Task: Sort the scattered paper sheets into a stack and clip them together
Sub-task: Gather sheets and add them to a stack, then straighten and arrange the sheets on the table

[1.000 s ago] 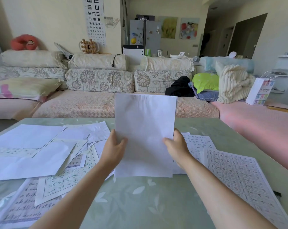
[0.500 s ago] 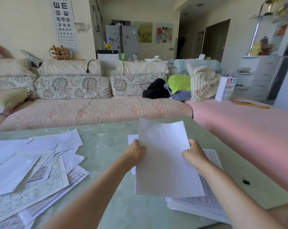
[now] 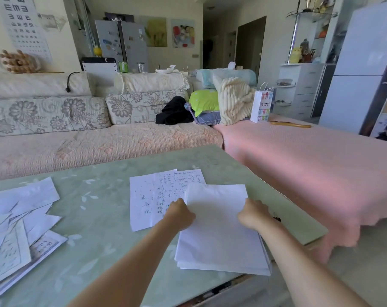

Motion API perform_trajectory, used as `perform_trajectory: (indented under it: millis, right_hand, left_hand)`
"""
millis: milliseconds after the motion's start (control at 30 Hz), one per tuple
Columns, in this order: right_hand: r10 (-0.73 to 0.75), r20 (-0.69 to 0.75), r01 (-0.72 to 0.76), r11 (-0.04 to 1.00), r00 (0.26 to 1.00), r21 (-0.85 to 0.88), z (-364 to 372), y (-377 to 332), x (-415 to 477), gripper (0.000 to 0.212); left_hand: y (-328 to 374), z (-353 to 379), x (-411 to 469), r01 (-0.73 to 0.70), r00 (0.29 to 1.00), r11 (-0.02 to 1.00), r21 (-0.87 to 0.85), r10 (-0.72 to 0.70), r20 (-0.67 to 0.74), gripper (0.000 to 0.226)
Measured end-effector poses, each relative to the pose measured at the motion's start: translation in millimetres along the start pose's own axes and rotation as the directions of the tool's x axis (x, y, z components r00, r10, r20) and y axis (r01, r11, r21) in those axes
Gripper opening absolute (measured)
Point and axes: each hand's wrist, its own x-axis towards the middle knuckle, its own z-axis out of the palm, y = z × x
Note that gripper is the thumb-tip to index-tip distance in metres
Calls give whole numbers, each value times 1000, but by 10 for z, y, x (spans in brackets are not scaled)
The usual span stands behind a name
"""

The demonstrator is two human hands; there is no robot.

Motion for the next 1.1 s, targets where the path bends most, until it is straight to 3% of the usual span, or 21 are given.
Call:
perform_trajectory:
  millis: [67,200,333,433,533,767,1000,1100]
  right_hand:
    - [4,-2,-4,1000,1000,10,16,0,10,45]
    - [-40,-120,32,997,992,-63,28,-62,-7,34]
    - [-268,-177,264,964,947,-46,130,-352,29,48]
    - [-433,-108,436,900,895,8,179,-766,119,53]
    - [-508,-58,511,858,859,49,238,-1219,349,51]
    - [-559,39,556,829,828,59,436,-2048,1067,58]
    - [-475,9,475,880,880,2,660,-2259,1864,67]
    - [-459,26,460,886,888,-65,694,-2327,2083,74]
  left_hand:
    - [-31,13,16,-21,999,995,-97,24,36,57]
    - [-99,-100,35,-65,998,991,-115,63,-17,66]
    - [-313,-353,120,-85,989,988,-126,68,-133,53]
    - [-570,-554,280,-56,984,990,-126,33,-175,49]
    - [-808,-730,505,-22,982,996,-87,5,-188,48]
    - [-1170,-971,1232,15,974,987,160,22,-226,56]
    - [-1351,-1114,1894,45,989,924,380,14,-151,83]
    - [-1398,-1090,2058,65,975,893,446,39,-221,79]
